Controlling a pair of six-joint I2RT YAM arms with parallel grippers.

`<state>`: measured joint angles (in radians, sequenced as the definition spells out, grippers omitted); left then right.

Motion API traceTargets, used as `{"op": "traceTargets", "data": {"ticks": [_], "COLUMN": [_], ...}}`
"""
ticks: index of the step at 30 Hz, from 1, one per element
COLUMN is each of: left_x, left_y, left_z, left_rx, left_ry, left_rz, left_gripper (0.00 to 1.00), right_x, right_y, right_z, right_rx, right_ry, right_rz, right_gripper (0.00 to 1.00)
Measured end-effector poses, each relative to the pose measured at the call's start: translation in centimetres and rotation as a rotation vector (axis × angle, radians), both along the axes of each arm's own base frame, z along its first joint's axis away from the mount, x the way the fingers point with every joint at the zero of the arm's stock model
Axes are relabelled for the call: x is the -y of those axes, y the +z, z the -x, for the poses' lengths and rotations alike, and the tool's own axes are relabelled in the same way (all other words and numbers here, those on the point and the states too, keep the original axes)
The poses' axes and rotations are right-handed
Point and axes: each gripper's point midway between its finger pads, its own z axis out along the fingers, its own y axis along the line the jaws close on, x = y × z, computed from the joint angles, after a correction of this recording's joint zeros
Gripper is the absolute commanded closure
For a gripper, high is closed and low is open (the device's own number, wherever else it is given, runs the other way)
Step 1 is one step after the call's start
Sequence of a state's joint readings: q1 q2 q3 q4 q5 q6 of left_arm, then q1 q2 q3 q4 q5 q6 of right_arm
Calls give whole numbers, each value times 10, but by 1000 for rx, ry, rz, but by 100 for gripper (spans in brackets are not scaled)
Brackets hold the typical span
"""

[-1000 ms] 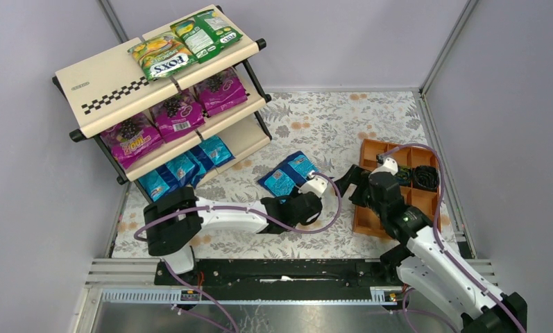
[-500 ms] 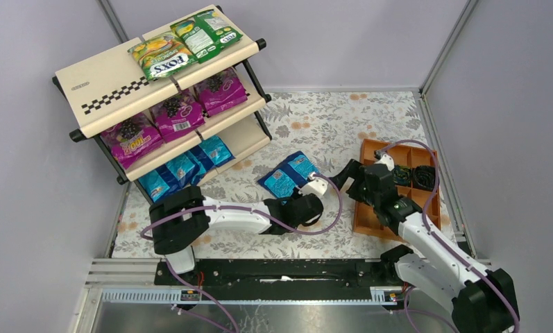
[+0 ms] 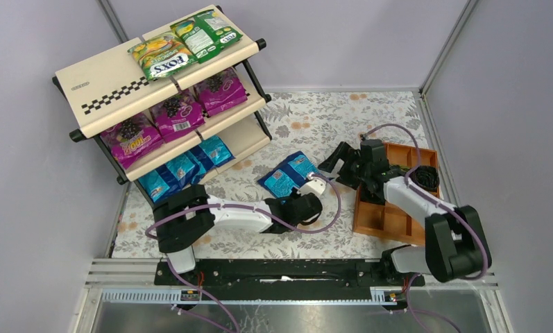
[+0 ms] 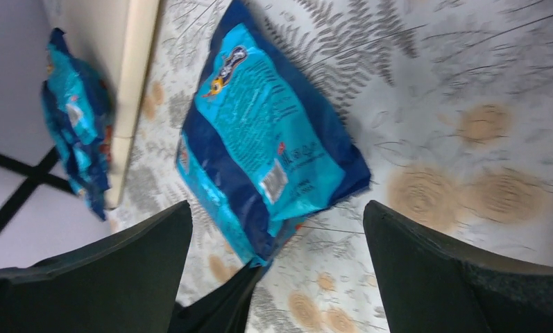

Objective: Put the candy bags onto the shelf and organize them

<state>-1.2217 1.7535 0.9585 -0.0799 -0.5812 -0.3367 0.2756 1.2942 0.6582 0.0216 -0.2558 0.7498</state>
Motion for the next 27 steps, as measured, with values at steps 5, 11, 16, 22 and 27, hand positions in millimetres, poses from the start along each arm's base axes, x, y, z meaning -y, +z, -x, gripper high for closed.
{"op": "traceTargets", "data": {"ticks": [5,11,16,22,27], "left_x": [0,6,14,14,17], "left_y": [5,22,29,27,30], "left_z": [2,9,13,17,23], "left_rx": [-12,-44,-70,-96,-120], "left_ry": [-10,-46,-73,-90,-115], "left_rz": [13,55,75,65,82], "left_gripper": [100,100,100,100,100], "right_x": [-30,-60,-76,-82,-89], "right_y": [-13,-35,-39,-40,-51], "right_z": [1,22,27,31,38], "right_rx": [-71,-166,-183,-168,-166], "right_ry": [30,64,72,60,73], "right_rz": [-192,-300,-365,-387,-380], "right_gripper": [0,0,0,3,14]}}
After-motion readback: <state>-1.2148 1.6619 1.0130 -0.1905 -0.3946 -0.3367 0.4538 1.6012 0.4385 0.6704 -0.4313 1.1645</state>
